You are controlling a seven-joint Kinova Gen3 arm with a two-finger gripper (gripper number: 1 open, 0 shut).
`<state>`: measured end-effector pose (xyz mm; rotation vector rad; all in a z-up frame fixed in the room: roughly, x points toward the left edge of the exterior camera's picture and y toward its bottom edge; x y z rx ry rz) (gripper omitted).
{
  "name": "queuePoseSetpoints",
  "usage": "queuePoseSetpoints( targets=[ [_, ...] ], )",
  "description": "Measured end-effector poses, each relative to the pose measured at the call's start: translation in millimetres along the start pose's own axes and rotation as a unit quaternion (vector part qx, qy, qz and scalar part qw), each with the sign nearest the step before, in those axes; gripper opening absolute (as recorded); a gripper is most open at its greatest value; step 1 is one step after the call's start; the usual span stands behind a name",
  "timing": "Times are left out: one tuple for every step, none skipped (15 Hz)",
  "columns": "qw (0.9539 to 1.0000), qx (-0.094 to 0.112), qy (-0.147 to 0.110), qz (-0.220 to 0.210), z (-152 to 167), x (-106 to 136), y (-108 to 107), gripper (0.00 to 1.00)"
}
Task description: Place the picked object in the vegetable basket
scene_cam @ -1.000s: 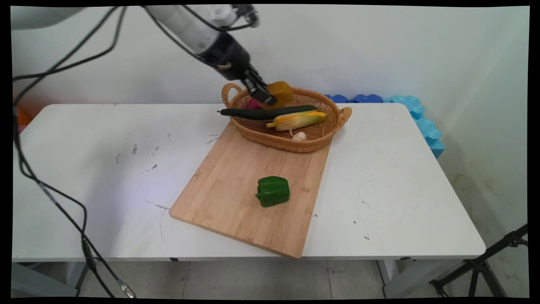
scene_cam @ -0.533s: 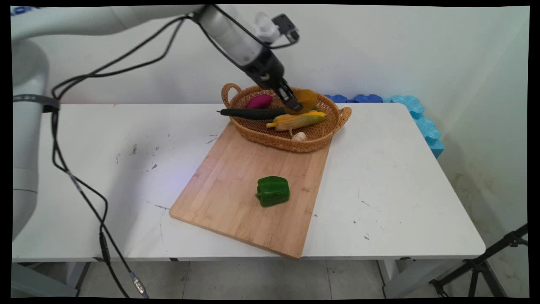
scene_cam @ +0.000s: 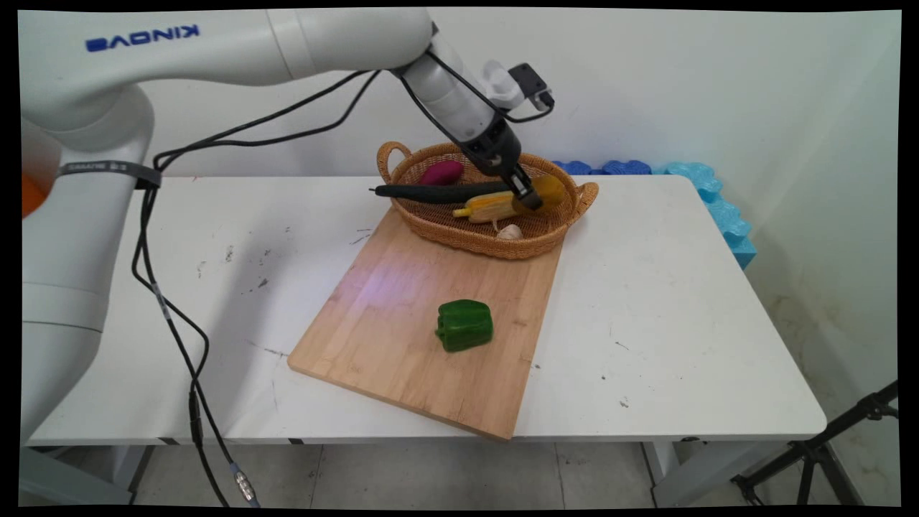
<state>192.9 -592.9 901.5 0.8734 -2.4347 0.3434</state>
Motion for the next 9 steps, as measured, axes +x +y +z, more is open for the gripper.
queuePoseSetpoints(
  targets=[
    [1.0000,0.001,-0.003,-0.001,5.6,1.1,0.8,0.00],
    [1.0000,0.002,-0.006,0.000,10.5,1.9,1.6,0.00],
    [1.0000,0.003,-0.008,0.001,14.1,2.3,2.1,0.00],
    [0.9999,0.004,-0.011,0.003,17.5,2.5,2.6,0.00],
    [0.9999,0.005,-0.013,0.004,19.8,2.5,2.9,1.00],
    [0.9999,0.006,-0.014,0.005,21.0,2.5,3.1,1.00],
    [0.9998,0.007,-0.015,0.006,22.5,2.7,3.4,1.00],
    [0.9998,0.009,-0.016,0.010,22.8,3.0,2.6,1.00],
    [0.9997,0.013,-0.014,0.016,21.0,4.4,1.1,1.00]
  ],
)
